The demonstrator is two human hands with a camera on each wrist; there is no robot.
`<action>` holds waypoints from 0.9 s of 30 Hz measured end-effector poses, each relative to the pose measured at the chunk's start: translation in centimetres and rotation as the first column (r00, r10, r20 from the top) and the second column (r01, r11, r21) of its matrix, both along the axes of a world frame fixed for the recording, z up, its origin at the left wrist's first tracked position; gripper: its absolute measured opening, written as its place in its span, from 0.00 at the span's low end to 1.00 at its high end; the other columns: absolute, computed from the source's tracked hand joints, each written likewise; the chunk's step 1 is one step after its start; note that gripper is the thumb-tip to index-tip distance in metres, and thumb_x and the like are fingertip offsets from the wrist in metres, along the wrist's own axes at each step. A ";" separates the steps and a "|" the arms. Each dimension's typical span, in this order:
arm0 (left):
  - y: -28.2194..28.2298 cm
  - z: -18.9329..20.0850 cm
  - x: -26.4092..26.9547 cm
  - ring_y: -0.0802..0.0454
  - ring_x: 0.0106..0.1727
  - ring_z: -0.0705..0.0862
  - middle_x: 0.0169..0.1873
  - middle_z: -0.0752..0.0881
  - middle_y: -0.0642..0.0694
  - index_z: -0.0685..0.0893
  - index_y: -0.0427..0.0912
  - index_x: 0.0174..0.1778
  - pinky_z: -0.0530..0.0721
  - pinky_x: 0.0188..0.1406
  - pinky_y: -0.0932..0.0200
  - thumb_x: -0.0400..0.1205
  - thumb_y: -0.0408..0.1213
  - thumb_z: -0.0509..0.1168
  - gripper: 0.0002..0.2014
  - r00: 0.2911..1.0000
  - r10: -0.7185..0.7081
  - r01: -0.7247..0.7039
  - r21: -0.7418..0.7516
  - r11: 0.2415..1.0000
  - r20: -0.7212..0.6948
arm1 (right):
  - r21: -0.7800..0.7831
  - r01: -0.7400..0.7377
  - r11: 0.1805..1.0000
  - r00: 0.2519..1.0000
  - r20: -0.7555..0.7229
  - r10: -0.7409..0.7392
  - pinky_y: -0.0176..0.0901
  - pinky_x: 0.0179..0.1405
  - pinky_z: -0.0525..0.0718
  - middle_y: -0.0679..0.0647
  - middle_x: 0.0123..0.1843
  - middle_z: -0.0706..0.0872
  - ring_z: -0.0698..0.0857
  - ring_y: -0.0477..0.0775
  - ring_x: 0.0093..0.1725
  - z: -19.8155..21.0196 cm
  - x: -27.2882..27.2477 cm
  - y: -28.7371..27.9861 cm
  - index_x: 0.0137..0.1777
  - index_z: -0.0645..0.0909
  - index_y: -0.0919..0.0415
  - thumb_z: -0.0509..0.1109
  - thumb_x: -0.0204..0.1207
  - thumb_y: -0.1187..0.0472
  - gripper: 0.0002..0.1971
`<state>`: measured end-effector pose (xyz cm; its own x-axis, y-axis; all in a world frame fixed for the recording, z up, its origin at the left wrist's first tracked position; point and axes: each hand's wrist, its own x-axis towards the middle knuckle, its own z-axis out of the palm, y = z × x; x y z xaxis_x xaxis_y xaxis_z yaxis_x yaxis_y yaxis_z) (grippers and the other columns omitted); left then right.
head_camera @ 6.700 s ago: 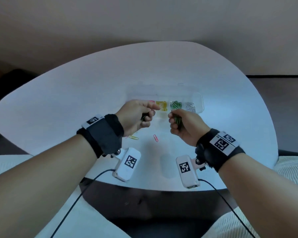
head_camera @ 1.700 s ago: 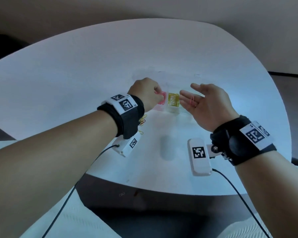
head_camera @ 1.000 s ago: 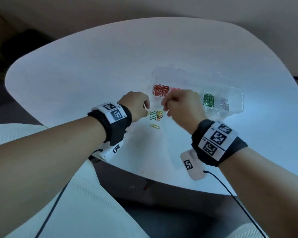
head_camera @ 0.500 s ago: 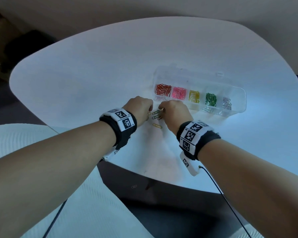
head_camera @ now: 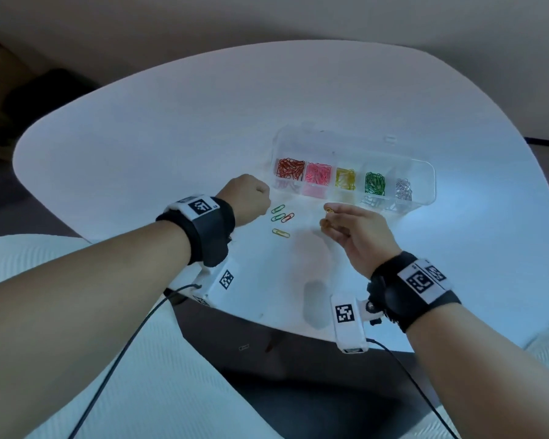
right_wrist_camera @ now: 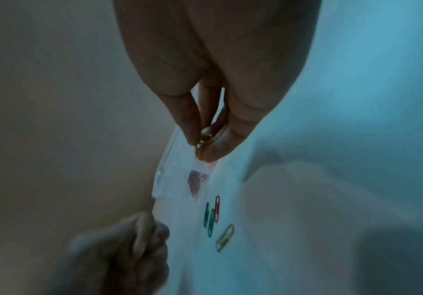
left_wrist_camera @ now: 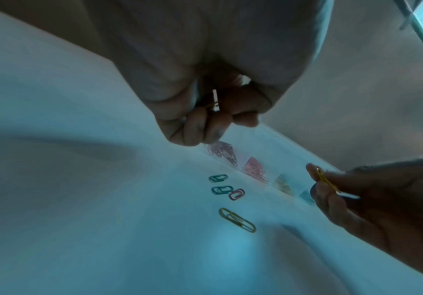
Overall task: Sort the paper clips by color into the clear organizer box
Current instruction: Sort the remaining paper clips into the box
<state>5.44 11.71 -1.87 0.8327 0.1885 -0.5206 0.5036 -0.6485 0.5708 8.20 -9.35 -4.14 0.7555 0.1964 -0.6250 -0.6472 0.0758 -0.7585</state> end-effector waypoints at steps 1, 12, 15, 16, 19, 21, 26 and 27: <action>-0.2 0.2 0.0 0.52 0.24 0.68 0.21 0.73 0.47 0.72 0.37 0.23 0.65 0.23 0.62 0.74 0.21 0.56 0.14 1.000 -0.023 0.023 -0.009 1.000 -0.021 | 0.070 0.036 0.997 0.998 -0.051 -0.033 0.40 0.44 0.89 0.59 0.36 0.84 0.87 0.53 0.34 0.2 -0.1 -0.5 0.48 0.84 0.71 0.66 0.77 0.79 0.07; -1.6 -0.9 -1.5 0.50 0.46 0.78 0.46 0.82 0.50 0.83 0.54 0.55 0.78 0.47 0.56 0.80 0.45 0.65 0.09 0.843 -0.519 0.538 0.258 0.802 -0.142 | 0.074 -0.034 0.997 0.998 -0.057 0.038 0.45 0.49 0.90 0.62 0.39 0.85 0.87 0.55 0.36 1.8 -0.2 -2.1 0.52 0.83 0.73 0.67 0.77 0.78 0.06; -1.5 -1.2 -1.6 0.50 0.44 0.78 0.43 0.80 0.51 0.84 0.53 0.51 0.75 0.41 0.58 0.81 0.45 0.64 0.07 0.820 -0.549 0.569 0.324 0.756 -0.160 | 0.041 -0.059 0.997 0.997 -0.048 0.061 0.43 0.46 0.91 0.61 0.40 0.85 0.87 0.55 0.37 2.1 -0.3 -2.0 0.53 0.83 0.73 0.67 0.77 0.77 0.07; -1.6 -1.2 -1.7 0.50 0.43 0.78 0.40 0.79 0.52 0.84 0.53 0.51 0.73 0.39 0.58 0.81 0.45 0.63 0.07 0.809 -0.562 0.584 0.339 0.738 -0.169 | 0.032 -0.068 0.997 0.997 -0.046 0.069 0.43 0.45 0.91 0.61 0.41 0.85 0.87 0.55 0.37 2.1 -0.3 -2.0 0.54 0.83 0.73 0.67 0.77 0.77 0.08; -1.8 -1.3 -1.7 0.49 0.39 0.79 0.35 0.77 0.53 0.84 0.50 0.49 0.73 0.36 0.59 0.79 0.42 0.62 0.07 0.789 -0.586 0.609 0.369 0.702 -0.186 | -0.005 -0.089 0.996 0.995 -0.043 0.089 0.41 0.42 0.90 0.60 0.42 0.86 0.87 0.55 0.37 2.2 -0.4 -2.2 0.54 0.84 0.70 0.69 0.77 0.76 0.08; -2.0 -1.3 -1.8 0.49 0.38 0.79 0.35 0.79 0.52 0.83 0.49 0.48 0.74 0.35 0.59 0.78 0.42 0.62 0.07 0.776 -0.600 0.623 0.380 0.683 -0.195 | -0.049 -0.089 0.995 0.996 -0.018 0.088 0.40 0.41 0.90 0.59 0.42 0.87 0.87 0.54 0.36 2.4 -0.3 -2.2 0.53 0.85 0.68 0.70 0.76 0.75 0.08; -2.8 -0.8 -1.6 0.46 0.31 0.72 0.27 0.73 0.49 0.70 0.44 0.34 0.67 0.30 0.56 0.80 0.43 0.54 0.10 0.849 -0.523 0.520 0.287 0.805 -0.072 | -0.124 0.081 0.989 0.971 0.233 -0.050 0.41 0.49 0.89 0.61 0.43 0.89 0.89 0.57 0.42 3.2 1.5 -2.1 0.47 0.86 0.64 0.72 0.74 0.76 0.08; -3.2 -0.4 -1.3 0.46 0.30 0.69 0.26 0.71 0.47 0.67 0.43 0.31 0.65 0.30 0.55 0.80 0.41 0.51 0.12 0.875 -0.484 0.479 0.209 0.853 -0.030 | -0.174 0.114 0.978 0.949 0.311 -0.055 0.44 0.53 0.89 0.61 0.44 0.89 0.90 0.58 0.44 3.6 2.1 -2.0 0.47 0.87 0.62 0.73 0.73 0.75 0.09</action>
<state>4.18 8.53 -2.28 0.8579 -0.1398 -0.4945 0.0866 -0.9092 0.4072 10.33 -11.37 -0.59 0.9235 0.0251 -0.3829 -0.3816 -0.0429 -0.9233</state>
